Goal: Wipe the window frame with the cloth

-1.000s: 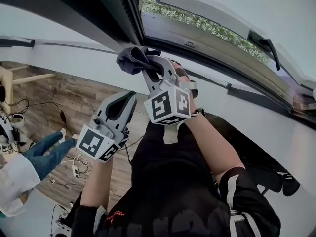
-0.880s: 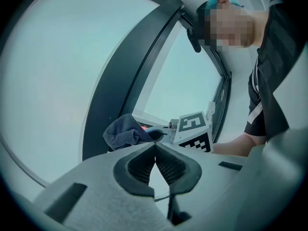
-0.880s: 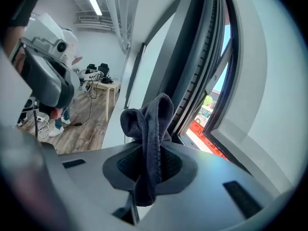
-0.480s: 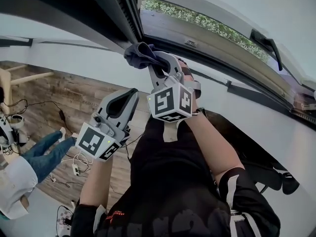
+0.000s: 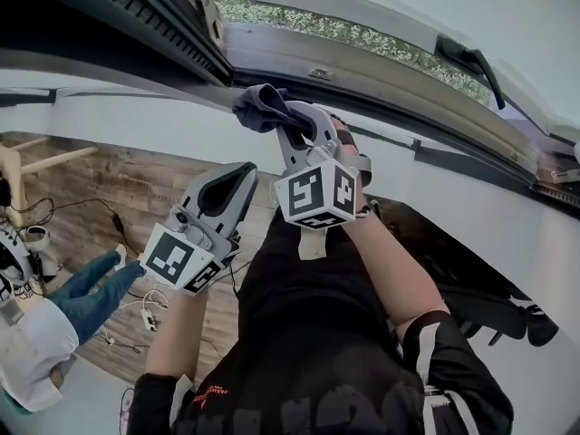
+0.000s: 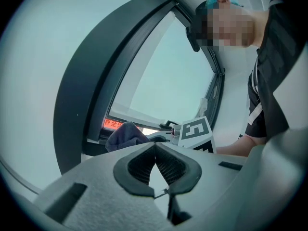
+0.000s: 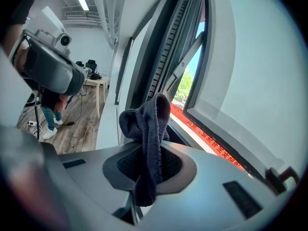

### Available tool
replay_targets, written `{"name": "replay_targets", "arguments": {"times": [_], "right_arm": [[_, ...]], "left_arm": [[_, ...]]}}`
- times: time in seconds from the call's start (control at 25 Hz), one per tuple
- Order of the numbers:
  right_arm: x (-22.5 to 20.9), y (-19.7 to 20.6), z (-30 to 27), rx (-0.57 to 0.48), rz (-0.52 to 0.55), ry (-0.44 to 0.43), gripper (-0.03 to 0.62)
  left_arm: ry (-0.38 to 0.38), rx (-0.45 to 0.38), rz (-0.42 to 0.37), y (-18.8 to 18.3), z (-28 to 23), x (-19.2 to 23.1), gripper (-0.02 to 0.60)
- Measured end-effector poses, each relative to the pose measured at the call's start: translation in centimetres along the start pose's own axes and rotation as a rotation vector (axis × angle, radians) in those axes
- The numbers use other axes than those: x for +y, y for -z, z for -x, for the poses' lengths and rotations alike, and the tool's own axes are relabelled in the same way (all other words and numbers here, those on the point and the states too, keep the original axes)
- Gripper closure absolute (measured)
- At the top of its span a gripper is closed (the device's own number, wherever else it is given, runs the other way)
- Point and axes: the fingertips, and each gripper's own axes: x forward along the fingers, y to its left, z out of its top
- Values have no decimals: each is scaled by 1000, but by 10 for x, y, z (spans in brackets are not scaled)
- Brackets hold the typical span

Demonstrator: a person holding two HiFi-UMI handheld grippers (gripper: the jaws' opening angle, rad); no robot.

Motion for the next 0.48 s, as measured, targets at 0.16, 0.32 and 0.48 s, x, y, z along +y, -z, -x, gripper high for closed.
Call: {"name": "replay_targets", "arguments": {"times": [0.16, 0.32, 0.48], "right_arm": [[-14, 16, 16, 14, -22, 29, 551], [-26, 31, 32, 23, -42, 57, 551], [-37, 46, 48, 33, -62, 83, 551]], "left_arm": [[42, 16, -15, -1, -16, -17, 560], [77, 29, -30, -2, -29, -34, 560], [107, 43, -46, -2, -41, -49, 560]]}}
